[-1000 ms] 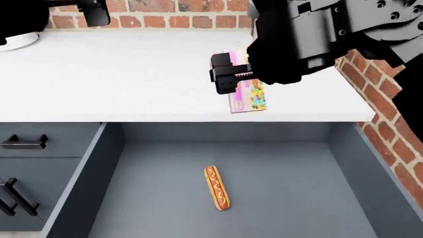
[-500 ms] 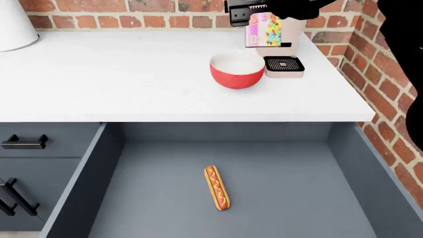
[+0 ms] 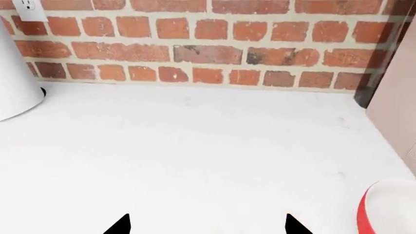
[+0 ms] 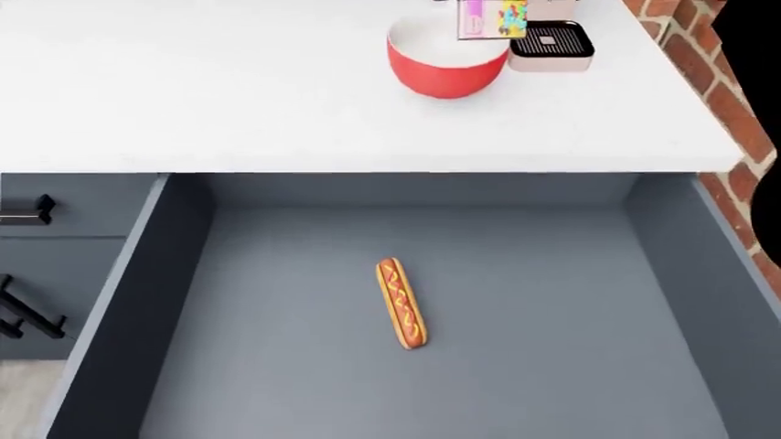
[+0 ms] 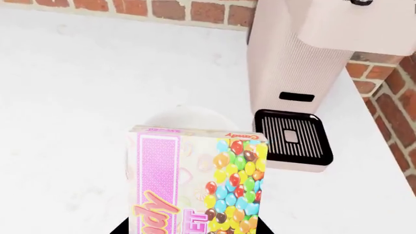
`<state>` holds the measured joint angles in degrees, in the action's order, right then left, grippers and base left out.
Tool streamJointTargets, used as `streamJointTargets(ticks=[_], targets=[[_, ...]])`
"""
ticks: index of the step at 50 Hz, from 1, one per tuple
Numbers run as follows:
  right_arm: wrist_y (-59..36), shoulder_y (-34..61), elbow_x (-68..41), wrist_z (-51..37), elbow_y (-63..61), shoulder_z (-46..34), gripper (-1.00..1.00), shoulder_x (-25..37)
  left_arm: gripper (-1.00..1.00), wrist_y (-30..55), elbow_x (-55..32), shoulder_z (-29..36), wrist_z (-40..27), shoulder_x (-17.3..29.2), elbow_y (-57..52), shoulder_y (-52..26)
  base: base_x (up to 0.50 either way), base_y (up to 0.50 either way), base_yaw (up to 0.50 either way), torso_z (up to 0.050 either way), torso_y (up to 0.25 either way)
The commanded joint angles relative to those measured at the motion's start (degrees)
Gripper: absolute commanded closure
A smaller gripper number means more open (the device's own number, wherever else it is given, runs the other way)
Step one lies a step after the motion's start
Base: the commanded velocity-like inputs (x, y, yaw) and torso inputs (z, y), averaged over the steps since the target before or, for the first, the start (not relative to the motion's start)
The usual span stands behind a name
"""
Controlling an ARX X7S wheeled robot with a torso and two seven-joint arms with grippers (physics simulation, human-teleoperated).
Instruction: Place the bar in the bowl and close the drawer.
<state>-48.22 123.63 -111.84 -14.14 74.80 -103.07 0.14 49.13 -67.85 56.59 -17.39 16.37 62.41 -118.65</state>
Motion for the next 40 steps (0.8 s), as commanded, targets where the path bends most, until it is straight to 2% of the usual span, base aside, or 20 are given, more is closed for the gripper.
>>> streamJointTargets(ticks=[1,8,15,21,28,40], targets=[[1.56,1.67,3.59,-0.02,0.02,2.91,1.0,-0.14,-1.0,0.42,0.82,0.49,-0.01,-0.15,0.14,-1.21,0.0,0.0,0.0,0.002,-0.123],[5.22,2.64,3.67,-1.29,0.15,4.73,1.0,-0.13,-1.0,0.61,1.03,0.39,-0.12,-0.47,1.14,-2.5,0.0,0.0,0.0,0.0,-0.002],[10.99,2.56,-1.17,-1.28,0.15,-0.74,1.0,-0.14,-1.0,0.12,2.11,1.09,1.1,-2.05,3.41,-3.81,0.0,0.0,0.0,0.0,0.0],[15.81,3.17,1.43,-0.32,0.04,1.7,1.0,-0.14,-1.0,-1.08,3.35,1.8,2.94,-3.62,6.7,-4.4,0.0,0.0,0.0,0.0,0.0],[16.32,3.27,4.5,-0.78,-0.8,4.93,1.0,-0.14,-1.0,-1.2,3.93,1.99,2.99,-3.7,6.44,-4.44,0.0,0.0,0.0,0.0,0.0],[15.64,3.94,7.06,-1.4,-1.55,7.92,1.0,-0.14,-1.0,-0.65,4.34,1.97,2.61,-3.26,5.4,-4.61,0.0,0.0,0.0,0.0,-0.249]])
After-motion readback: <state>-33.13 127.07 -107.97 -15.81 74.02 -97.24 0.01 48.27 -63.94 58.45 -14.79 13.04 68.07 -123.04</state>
